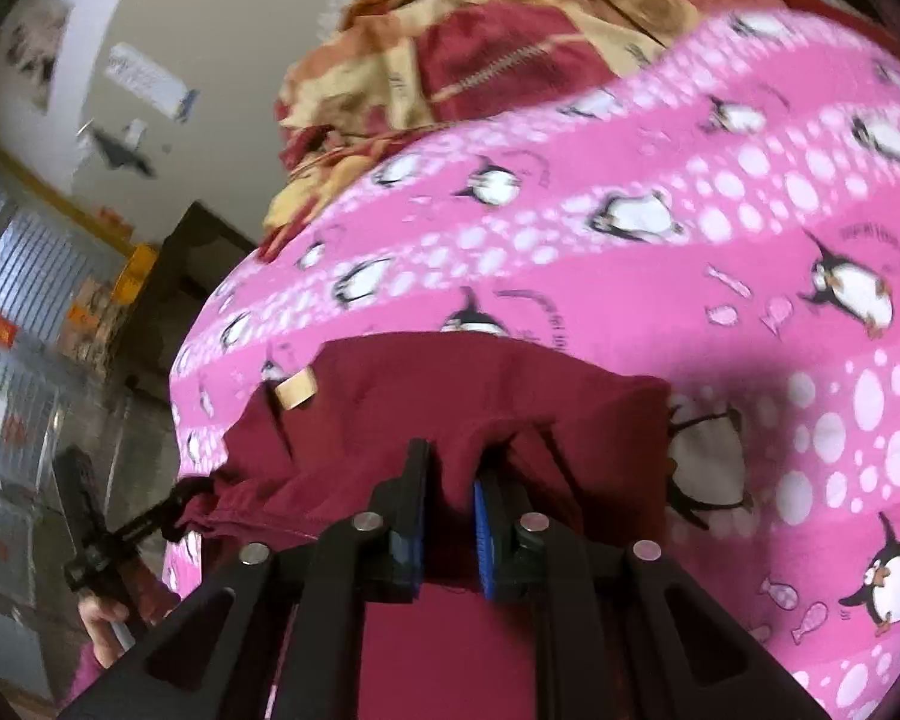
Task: Fold small clothes
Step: 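Lift the hem with both tools and fold it toward the collar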
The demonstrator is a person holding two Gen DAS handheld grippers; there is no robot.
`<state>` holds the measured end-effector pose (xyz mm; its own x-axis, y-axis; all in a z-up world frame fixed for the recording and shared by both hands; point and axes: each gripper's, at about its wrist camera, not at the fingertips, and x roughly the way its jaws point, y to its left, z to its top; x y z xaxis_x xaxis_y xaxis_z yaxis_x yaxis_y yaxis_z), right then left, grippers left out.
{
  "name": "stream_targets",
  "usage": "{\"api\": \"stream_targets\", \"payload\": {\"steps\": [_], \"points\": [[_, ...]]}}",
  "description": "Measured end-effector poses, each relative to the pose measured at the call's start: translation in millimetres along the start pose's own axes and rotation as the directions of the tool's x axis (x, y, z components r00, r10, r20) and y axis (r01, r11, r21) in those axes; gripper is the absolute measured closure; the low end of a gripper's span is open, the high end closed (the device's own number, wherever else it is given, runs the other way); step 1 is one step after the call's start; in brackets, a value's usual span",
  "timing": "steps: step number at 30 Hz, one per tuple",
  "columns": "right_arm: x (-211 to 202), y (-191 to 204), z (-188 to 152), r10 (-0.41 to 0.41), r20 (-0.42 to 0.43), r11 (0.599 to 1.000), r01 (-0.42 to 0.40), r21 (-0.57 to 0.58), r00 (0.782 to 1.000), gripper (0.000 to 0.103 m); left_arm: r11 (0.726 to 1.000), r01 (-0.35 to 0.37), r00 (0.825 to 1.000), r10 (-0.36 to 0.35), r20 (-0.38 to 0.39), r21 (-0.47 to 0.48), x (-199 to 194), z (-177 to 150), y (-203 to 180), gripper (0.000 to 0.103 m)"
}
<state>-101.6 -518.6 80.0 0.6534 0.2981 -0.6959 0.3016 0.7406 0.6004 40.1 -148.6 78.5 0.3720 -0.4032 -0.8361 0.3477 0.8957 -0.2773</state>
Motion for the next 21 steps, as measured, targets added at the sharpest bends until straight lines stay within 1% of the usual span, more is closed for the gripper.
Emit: {"api": "stream_targets", "payload": {"steps": [1,2,3,4,5,6,7,8,9,10,12,13,14,15,17,18,20,21], "points": [[-8.4,-0.7,-0.6,0.017,0.033,1.000,-0.017,0.005,0.999,0.073,1.000,0.012,1.000,-0.012,-0.004,-0.008,-0.8,0.7,0.7,0.084],[-17.6,0.4,-1.7,0.017,0.070,1.000,-0.016,-0.003,0.997,0.059,0.999,0.042,0.999,-0.042,-0.006,-0.021,-3.4,1.7,2.6,0.079],[-28.1,2.6,-3.5,0.013,0.108,1.000,-0.011,-0.018,0.994,0.054,0.997,0.068,0.998,-0.068,-0.002,-0.026,-7.2,1.9,3.5,0.068],[-38.6,5.7,-6.1,0.011,0.131,0.999,-0.006,-0.039,0.991,0.050,0.996,0.082,0.997,-0.082,0.001,-0.028,-10.6,1.4,3.5,0.059],[-45.3,8.7,-9.1,0.006,0.133,0.998,0.002,-0.058,0.991,0.050,0.994,0.103,0.995,-0.103,0.006,-0.028,-16.9,0.9,2.6,0.056],[-49.2,11.4,-12.1,0.002,0.127,0.997,0.007,-0.072,0.992,0.050,0.994,0.109,0.994,-0.108,0.013,-0.025,-20.8,0.1,1.2,0.050],[-51.1,15.3,-17.7,0.003,0.110,0.996,0.007,-0.094,0.994,0.050,0.995,0.100,0.995,-0.100,0.021,-0.016,-24.7,-1.1,-0.9,0.041],[-49.5,19.4,-21.8,0.003,0.086,0.994,0.006,-0.113,0.996,0.050,0.998,0.063,0.997,-0.063,0.044,0.004,-30.5,-2.0,-4.0,0.037],[-45.5,24.0,-26.7,-0.007,0.057,0.991,0.015,-0.136,0.998,0.050,0.999,0.020,0.995,-0.023,0.102,0.029,-41.1,-4.0,-6.5,0.030],[-40.0,30.2,-31.8,-0.025,0.038,0.985,0.031,-0.170,0.999,0.051,0.999,0.008,0.991,-0.012,0.131,0.036,-45.8,-3.1,-6.4,0.025],[-28.7,39.5,-35.6,-0.050,0.026,0.974,0.054,-0.218,0.998,0.051,0.999,-0.020,0.983,0.014,0.183,0.030,-53.3,-3.1,-5.3,0.023],[-20.1,44.1,-34.1,-0.059,0.019,0.970,0.062,-0.233,0.998,0.051,0.999,-0.020,0.984,0.015,0.178,0.031,-51.9,-2.3,-4.3,0.023],[-14.7,46.0,-31.1,-0.059,0.021,0.970,0.063,-0.234,0.998,0.051,0.999,-0.023,0.988,0.016,0.156,0.044,-46.1,-0.3,-7.0,0.023],[-8.4,47.0,-26.5,-0.054,0.027,0.971,0.059,-0.230,0.998,0.051,0.998,-0.037,0.989,0.029,0.144,0.053,-41.2,0.3,-8.7,0.023],[5.9,49.1,-14.7,-0.063,0.053,0.972,0.073,-0.223,0.997,0.051,0.994,-0.089,0.988,0.080,0.129,0.064,-28.8,0.3,-10.5,0.022],[13.9,49.1,-7.8,-0.081,0.069,0.971,0.095,-0.219,0.994,0.051,0.992,-0.112,0.987,0.104,0.119,0.062,-18.8,1.9,-9.9,0.022],[31.4,42.8,7.0,-0.127,0.092,0.971,0.143,-0.189,0.988,0.051,0.989,-0.139,0.985,0.135,0.107,0.039,-1.8,7.2,-4.9,0.022],[38.1,37.9,12.3,-0.139,0.095,0.974,0.154,-0.169,0.986,0.051,0.986,-0.167,0.981,0.165,0.102,0.013,9.9,12.1,1.2,0.022]]}}
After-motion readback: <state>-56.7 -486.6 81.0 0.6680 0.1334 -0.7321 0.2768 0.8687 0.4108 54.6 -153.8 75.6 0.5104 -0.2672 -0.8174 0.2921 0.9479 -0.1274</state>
